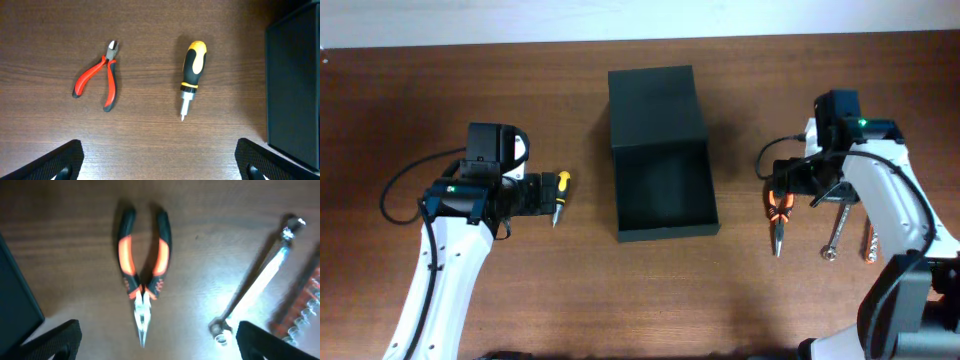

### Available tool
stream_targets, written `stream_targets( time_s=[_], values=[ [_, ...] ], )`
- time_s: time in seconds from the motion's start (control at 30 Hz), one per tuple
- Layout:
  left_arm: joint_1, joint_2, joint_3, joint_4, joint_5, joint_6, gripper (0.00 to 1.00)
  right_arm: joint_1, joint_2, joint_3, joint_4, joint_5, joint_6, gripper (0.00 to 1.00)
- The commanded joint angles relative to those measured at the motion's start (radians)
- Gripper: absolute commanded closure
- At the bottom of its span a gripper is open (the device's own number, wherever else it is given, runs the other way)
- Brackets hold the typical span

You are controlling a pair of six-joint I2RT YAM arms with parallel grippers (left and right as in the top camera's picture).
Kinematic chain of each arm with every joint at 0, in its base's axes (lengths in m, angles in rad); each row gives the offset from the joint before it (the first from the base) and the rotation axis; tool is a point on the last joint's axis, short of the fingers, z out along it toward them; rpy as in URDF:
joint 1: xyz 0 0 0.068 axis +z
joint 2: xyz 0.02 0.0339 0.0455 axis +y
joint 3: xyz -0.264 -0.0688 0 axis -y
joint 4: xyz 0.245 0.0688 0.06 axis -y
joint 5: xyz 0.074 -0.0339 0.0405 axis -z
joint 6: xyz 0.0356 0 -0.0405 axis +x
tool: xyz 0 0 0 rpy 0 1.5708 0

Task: Pack container
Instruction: 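Raise both arms and move the right gripper over the orange pliers, then lower the right gripper and close it on the orange pliers handles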

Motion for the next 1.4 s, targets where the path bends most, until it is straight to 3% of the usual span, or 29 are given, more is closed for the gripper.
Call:
stream_targets(
  time_s=[0.0,0.33,0.57,0.77,1.37],
  values=[
    [0.003,-0.003,0.018,0.005,-0.011,0.021,0.01,-0.004,0.002,-0.094,0.085,-0.062,-0.008,0.01],
    [0.003,-0.003,0.018,0.006,-0.011,0.021,0.01,-0.004,0.003,-0.176,0.237,-0.148,-0.039,0.01],
    [0.003,-0.003,0.018,0.005,-0.011,0.021,0.01,-0.083,0.004,-0.176,0.27,-0.098,0.047,0.01],
    [0.003,-0.003,0.018,0.006,-0.011,0.021,0.01,-0.174,0.006,-0.176,0.271,-0.1,0.042,0.01],
    [0.003,-0.003,0.018,0.025,-0.01,0.021,0.01,-0.169,0.114,-0.176,0.271,-0.126,-0.016,0.01]
  ],
)
